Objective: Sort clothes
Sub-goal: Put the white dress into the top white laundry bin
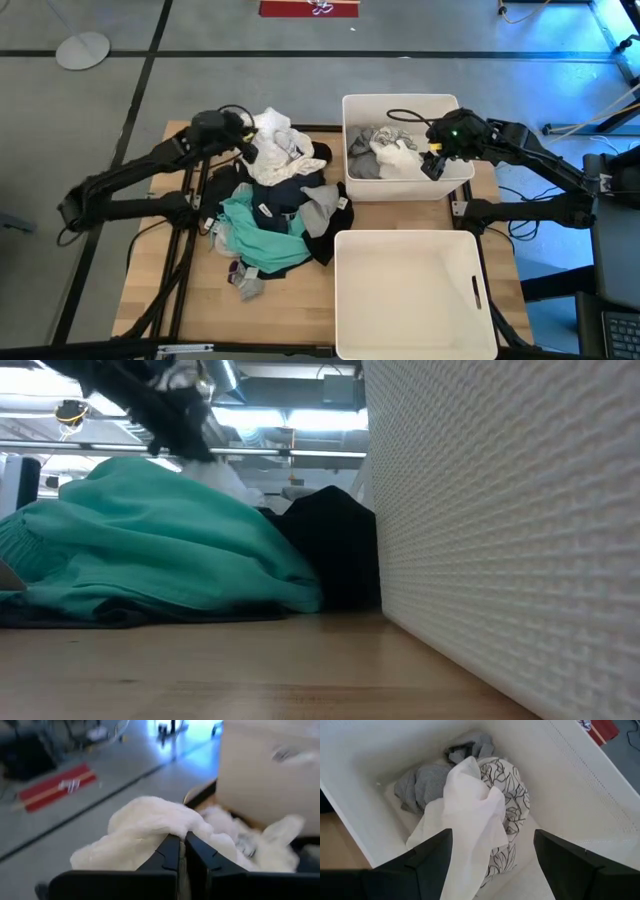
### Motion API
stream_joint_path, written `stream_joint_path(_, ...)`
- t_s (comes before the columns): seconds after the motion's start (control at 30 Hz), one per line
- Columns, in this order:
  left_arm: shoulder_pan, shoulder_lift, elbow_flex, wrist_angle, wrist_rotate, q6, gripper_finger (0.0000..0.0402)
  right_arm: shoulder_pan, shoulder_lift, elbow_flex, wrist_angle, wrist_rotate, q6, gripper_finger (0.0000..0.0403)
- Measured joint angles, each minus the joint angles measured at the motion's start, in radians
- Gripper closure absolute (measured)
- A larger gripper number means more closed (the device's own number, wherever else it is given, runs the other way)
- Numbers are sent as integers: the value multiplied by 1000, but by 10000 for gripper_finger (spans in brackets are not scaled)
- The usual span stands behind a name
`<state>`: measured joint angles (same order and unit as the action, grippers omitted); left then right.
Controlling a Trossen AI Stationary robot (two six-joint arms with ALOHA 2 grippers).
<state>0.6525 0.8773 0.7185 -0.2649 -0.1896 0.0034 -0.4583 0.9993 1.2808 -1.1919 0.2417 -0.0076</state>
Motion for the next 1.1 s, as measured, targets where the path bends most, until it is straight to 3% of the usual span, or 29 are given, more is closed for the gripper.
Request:
stream_joint_path(0.17,-45,-91,1,98,42,7,400,0,0,0,33,0,-22,123)
stream_joint_path(0.3,-81,-140,1,200,135,5,400,0,0,0,66,-5,-28,123)
stream_joint_path(0.57,-152,-173,2,339,332,-25,400,0,0,0,244,-193,-90,123)
stream_joint_path(0.83,-223,-160,2,318,345,-21,396,29,33,0,573,-547,-129,123)
stream_joint_path(1.1,-274,-160,2,301,344,2,395,213,186,0,847,-534,-188,123)
